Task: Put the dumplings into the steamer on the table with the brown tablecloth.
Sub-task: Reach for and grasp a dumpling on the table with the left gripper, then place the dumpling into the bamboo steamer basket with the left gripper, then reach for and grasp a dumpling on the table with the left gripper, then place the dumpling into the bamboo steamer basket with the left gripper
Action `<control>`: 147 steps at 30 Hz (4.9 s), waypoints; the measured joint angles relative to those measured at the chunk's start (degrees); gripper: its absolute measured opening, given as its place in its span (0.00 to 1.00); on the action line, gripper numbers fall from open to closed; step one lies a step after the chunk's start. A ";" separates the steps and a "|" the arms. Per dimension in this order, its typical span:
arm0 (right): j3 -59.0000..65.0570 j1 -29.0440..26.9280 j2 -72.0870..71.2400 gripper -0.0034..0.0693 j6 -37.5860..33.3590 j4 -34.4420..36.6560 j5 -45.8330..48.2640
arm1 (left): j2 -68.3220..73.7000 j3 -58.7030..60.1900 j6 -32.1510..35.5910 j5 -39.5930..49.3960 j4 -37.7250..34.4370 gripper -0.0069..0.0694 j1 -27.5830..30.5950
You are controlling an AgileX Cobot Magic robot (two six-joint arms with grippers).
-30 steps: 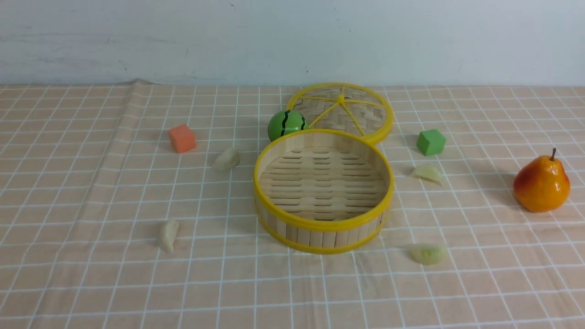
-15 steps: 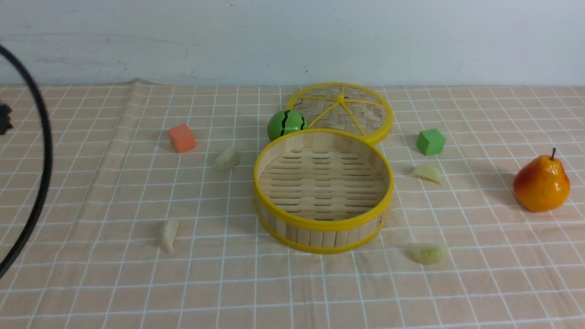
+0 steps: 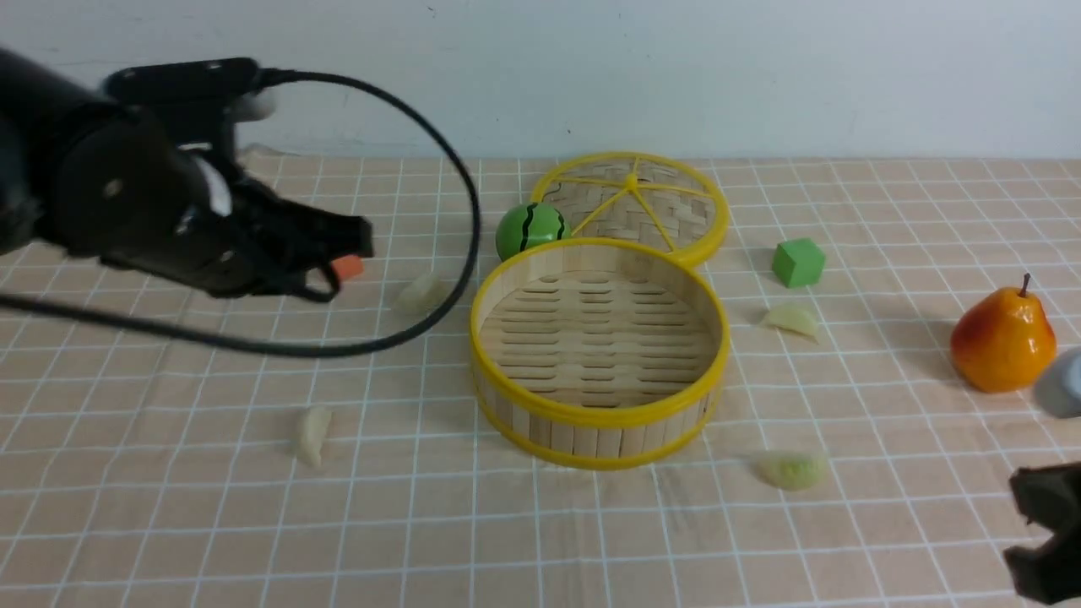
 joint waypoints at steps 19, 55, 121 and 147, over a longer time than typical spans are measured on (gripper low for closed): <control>-4.91 2.07 12.39 0.05 -0.41 4.19 2.69 | 44.60 -48.84 2.59 16.78 5.85 0.69 0.00; -4.91 2.24 12.39 0.08 -0.53 9.49 1.07 | 40.46 -52.12 10.92 24.12 -13.76 0.54 3.42; -4.91 2.24 14.74 0.10 -0.57 16.56 -2.67 | 22.29 0.49 -7.91 1.87 2.40 0.37 3.56; -4.91 2.24 15.26 0.13 -0.57 17.87 -3.09 | 25.83 -13.23 3.09 -5.10 -1.68 0.51 -13.69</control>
